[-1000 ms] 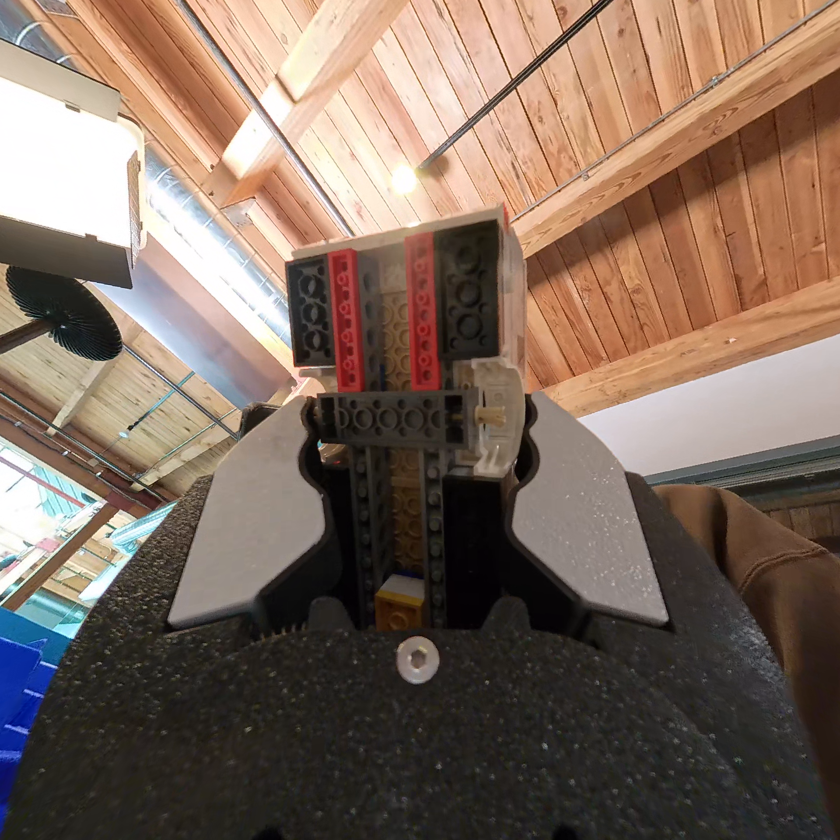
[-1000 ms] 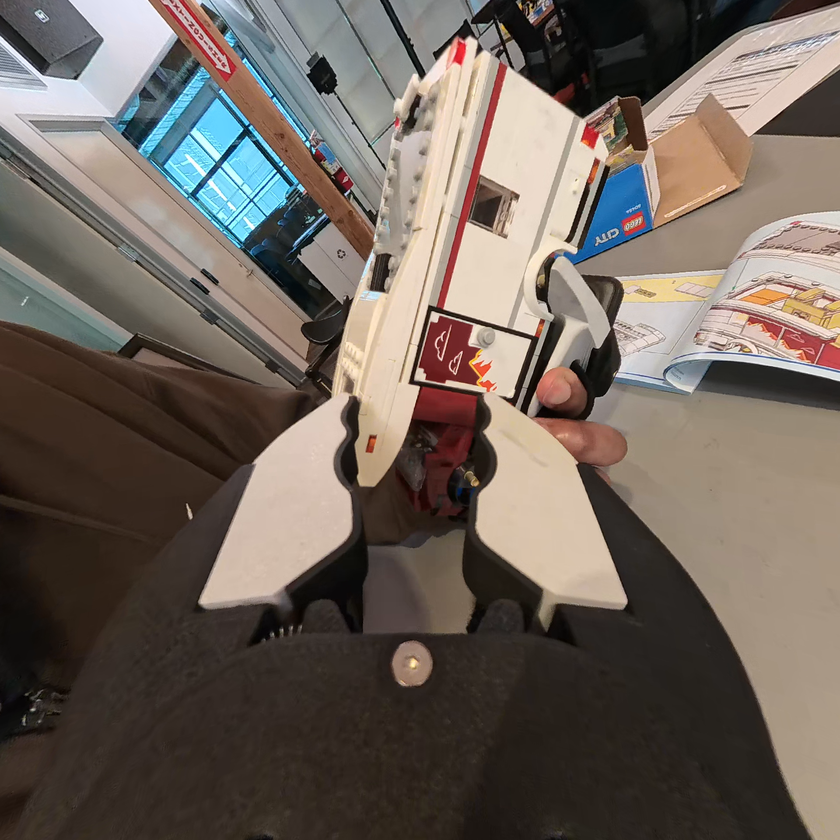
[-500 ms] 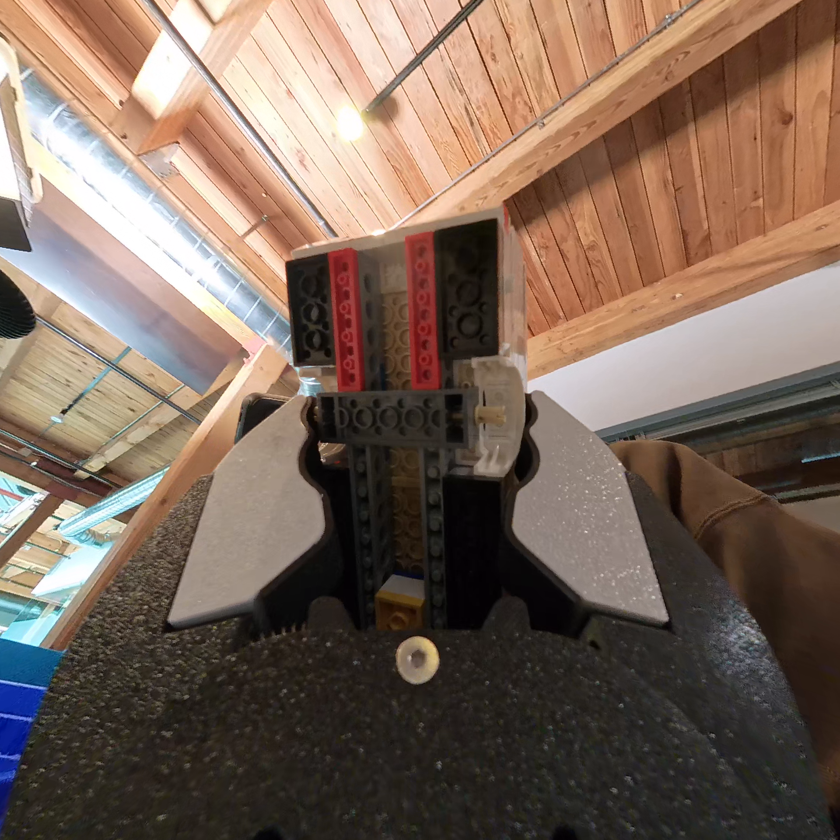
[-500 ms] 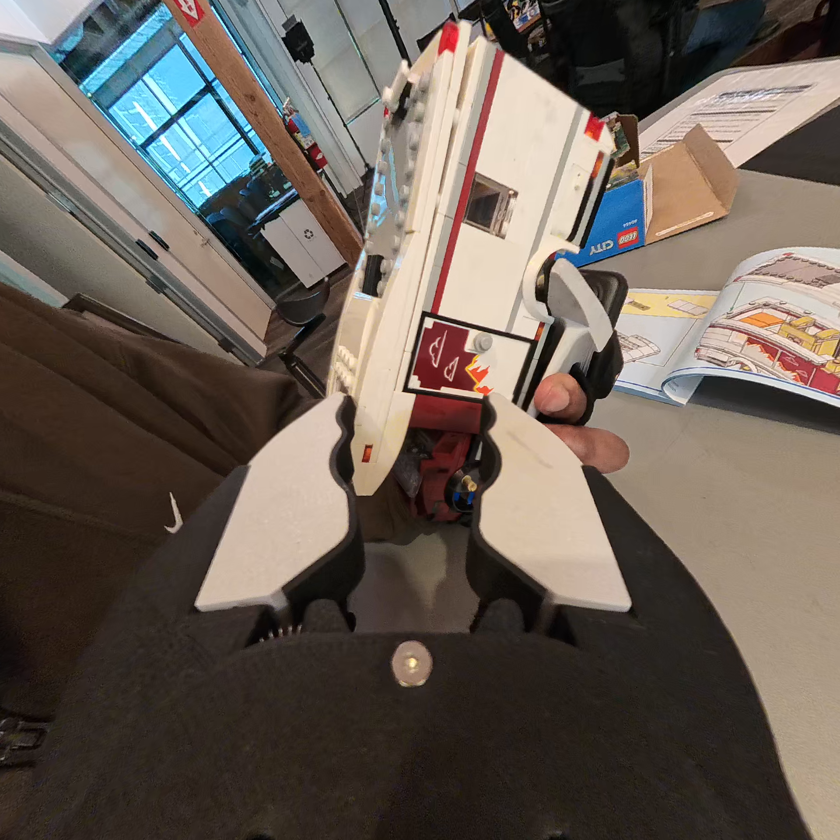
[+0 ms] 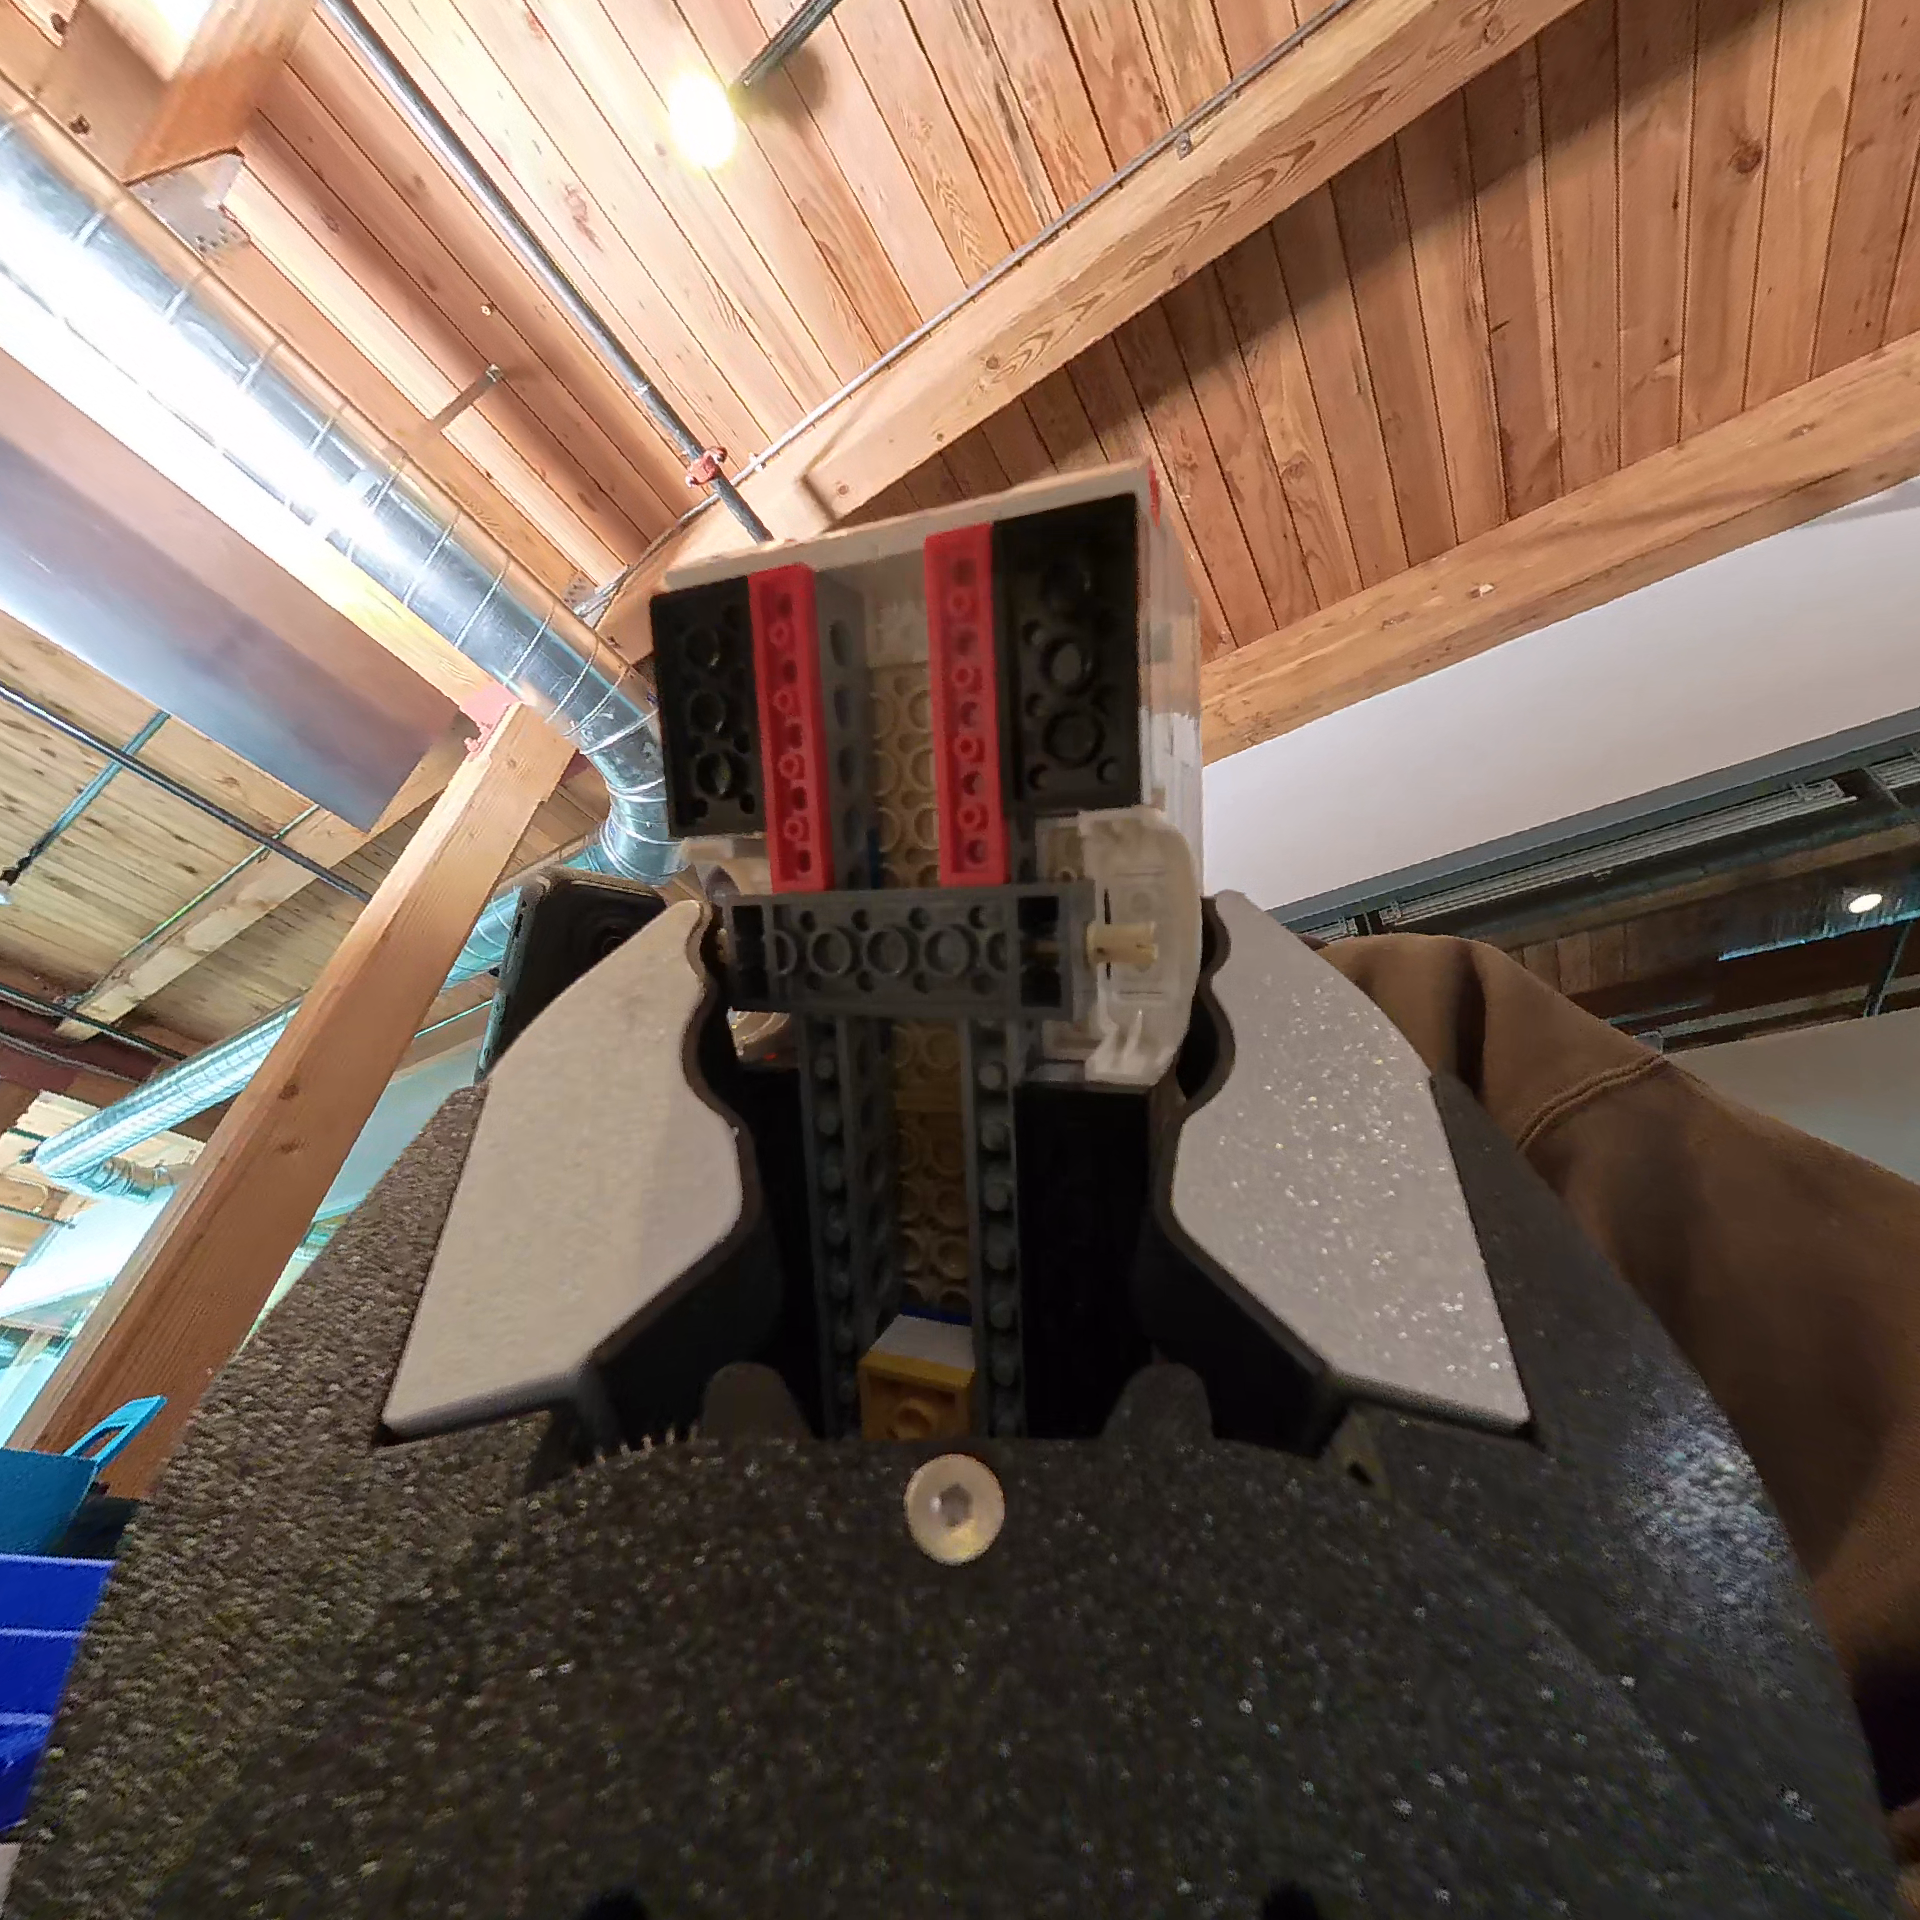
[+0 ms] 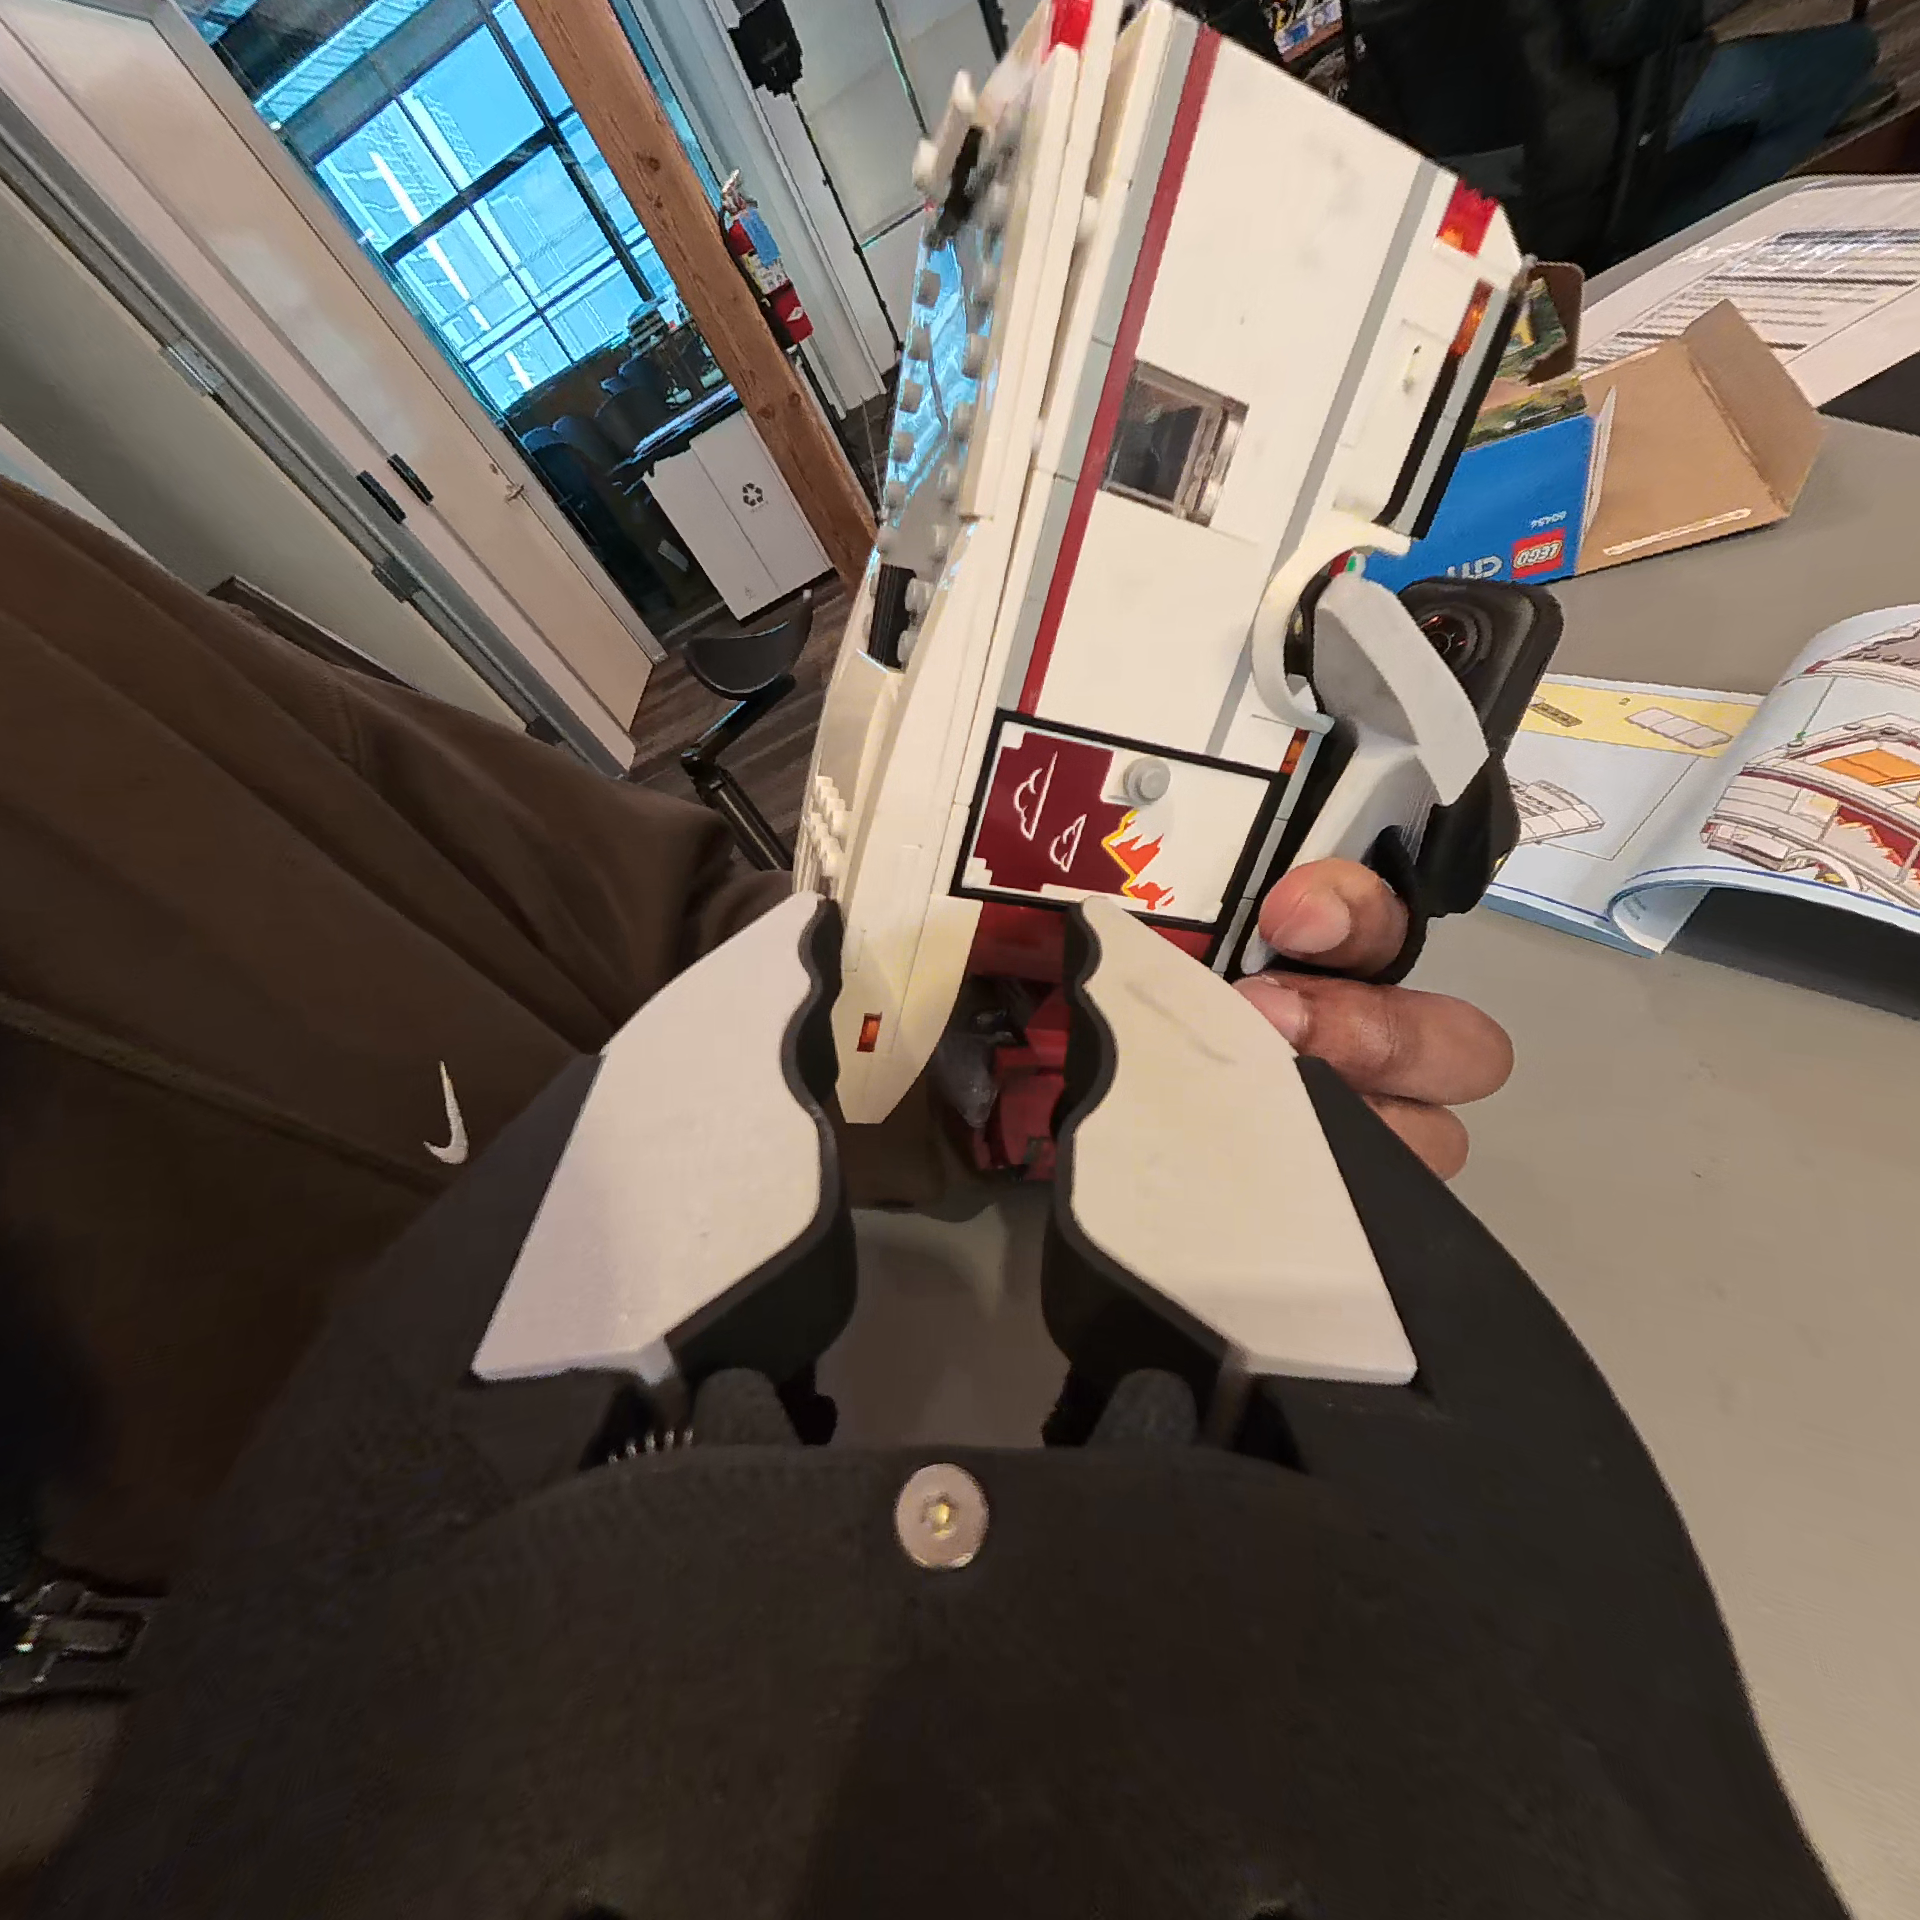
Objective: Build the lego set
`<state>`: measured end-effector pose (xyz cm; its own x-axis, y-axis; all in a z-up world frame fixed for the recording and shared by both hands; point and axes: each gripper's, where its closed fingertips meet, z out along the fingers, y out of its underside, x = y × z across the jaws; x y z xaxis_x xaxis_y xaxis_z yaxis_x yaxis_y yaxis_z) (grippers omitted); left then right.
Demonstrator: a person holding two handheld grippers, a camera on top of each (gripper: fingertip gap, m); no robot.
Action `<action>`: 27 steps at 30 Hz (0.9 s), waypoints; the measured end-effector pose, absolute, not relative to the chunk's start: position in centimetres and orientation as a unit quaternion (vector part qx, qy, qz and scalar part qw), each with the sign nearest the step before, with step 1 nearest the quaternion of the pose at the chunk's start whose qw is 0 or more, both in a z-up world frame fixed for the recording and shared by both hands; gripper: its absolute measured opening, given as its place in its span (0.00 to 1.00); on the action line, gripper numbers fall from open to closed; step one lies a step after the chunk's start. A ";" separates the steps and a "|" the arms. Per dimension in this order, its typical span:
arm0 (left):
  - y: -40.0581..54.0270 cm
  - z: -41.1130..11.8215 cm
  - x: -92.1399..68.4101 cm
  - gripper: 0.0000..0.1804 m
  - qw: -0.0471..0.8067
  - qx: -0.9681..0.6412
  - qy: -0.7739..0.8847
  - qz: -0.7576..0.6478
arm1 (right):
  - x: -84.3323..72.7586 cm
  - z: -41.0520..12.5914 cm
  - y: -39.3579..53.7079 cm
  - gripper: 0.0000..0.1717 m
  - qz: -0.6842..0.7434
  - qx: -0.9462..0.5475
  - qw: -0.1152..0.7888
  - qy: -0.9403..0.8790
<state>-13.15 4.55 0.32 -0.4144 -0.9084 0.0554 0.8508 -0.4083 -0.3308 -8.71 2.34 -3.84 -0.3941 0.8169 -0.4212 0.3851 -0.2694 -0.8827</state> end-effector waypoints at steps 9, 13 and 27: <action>3.7 0.5 -13.0 0.48 0.534 -0.109 0.148 -0.825 | -8.6 -4.0 1.7 0.24 0.601 -0.518 0.175 -0.583; 3.6 0.5 -13.1 0.48 0.538 -0.108 0.147 -0.823 | -8.6 -4.0 1.7 0.24 0.604 -0.518 0.172 -0.581; 4.8 0.1 -12.8 0.48 0.554 -0.140 0.126 -0.811 | -8.2 -4.1 3.0 0.22 0.607 -0.526 0.164 -0.573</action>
